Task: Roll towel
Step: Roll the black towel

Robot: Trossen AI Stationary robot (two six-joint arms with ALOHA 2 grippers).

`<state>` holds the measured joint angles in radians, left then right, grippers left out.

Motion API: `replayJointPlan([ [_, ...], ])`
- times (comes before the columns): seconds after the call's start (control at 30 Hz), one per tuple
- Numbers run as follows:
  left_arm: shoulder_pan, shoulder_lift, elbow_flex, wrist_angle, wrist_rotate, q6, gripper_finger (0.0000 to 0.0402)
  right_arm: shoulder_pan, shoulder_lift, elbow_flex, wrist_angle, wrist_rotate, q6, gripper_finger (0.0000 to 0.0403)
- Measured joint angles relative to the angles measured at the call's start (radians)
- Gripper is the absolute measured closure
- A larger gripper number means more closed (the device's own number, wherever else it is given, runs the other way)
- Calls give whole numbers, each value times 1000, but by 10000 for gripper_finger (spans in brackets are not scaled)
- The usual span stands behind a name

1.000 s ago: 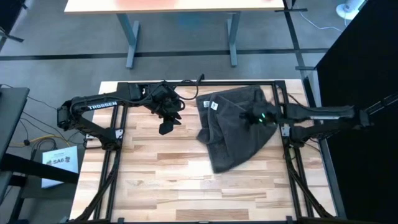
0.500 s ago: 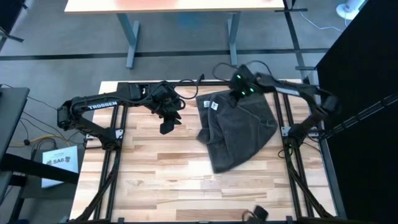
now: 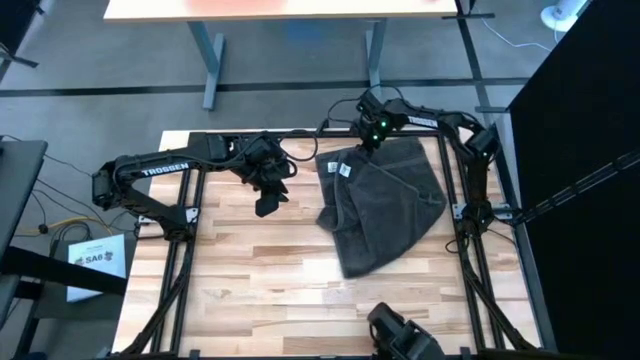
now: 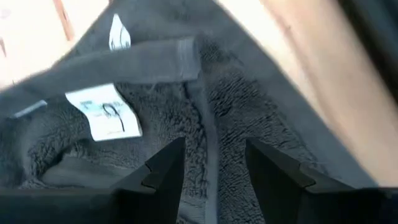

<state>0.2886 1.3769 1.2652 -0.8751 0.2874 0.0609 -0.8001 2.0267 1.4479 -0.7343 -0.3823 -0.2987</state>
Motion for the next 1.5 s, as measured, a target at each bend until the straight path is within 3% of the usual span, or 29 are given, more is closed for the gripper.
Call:
replayJointPlan([
  [0.3,0,0,0,41,-12,25,289,23,6,0,-15,-40,-29,263],
  [0.4,2,1,-17,119,-89,49,289,28,7,0,-12,-40,-38,274],
  [0.5,26,51,-56,273,-162,102,289,30,7,0,-10,-40,-40,280],
  [0.67,134,253,-46,391,-104,170,289,30,7,0,-17,-39,-27,280],
  [0.83,263,459,70,394,-45,258,289,34,7,1,-29,-39,-24,280],
  [1.0,334,589,199,374,4,337,301,37,7,1,-37,-39,-24,280],
  [1.3,353,849,497,162,31,483,318,39,7,1,-47,-39,-23,280],
  [1.5,358,943,581,32,2,575,318,40,7,1,-39,-39,-23,280],
])
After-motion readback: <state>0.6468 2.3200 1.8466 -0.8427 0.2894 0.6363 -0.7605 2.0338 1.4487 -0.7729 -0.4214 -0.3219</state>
